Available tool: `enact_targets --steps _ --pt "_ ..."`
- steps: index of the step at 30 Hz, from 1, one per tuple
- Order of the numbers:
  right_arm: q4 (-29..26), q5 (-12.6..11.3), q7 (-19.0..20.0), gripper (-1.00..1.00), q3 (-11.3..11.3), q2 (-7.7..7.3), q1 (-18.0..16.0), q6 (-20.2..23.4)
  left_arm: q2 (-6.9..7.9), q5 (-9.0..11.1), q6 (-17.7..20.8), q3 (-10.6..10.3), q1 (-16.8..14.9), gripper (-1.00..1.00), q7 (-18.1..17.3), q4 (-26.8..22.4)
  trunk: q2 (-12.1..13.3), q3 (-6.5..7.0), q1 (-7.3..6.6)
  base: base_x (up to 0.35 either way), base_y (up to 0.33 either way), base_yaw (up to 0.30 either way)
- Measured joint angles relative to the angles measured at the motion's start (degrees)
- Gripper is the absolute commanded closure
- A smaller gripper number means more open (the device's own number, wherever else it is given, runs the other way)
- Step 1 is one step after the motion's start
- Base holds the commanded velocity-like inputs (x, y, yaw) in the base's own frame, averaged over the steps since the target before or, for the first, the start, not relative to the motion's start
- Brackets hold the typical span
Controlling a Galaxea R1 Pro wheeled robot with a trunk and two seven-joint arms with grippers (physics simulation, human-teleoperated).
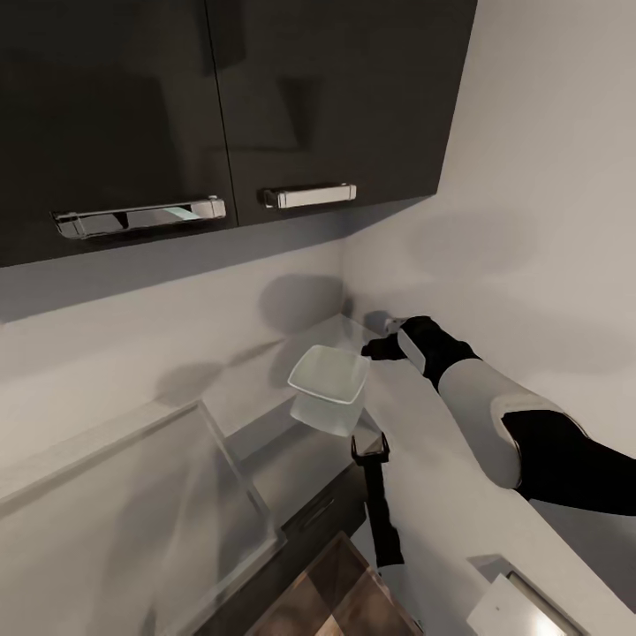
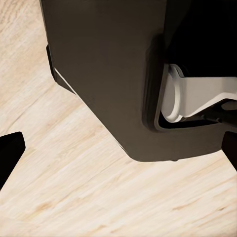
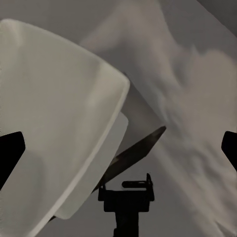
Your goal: In the kitchen, take the Vidalia onion out of the sink, dice it on the chopping board with the paring knife, put the diced onion into the bowl on the countertop, then place both the paring knife and the chopping board into the sink.
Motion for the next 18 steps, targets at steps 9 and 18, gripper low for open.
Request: enact_targets --steps 9,18 --pt "0.17 -0.01 0.00 -1.00 0.00 0.51 0.00 0.02 0.00 0.00 0.00 0.00 0.00 -1.00 -0.02 -0.02 0.00 -0.73 0.00 0.000 0.000 0.000" --pt "0.96 0.00 0.00 -1.00 0.00 0.70 0.00 -0.02 0.00 0.00 0.00 0.00 0.01 -1.00 0.00 0.03 0.00 -1.55 0.00 0.000 0.000 0.000"
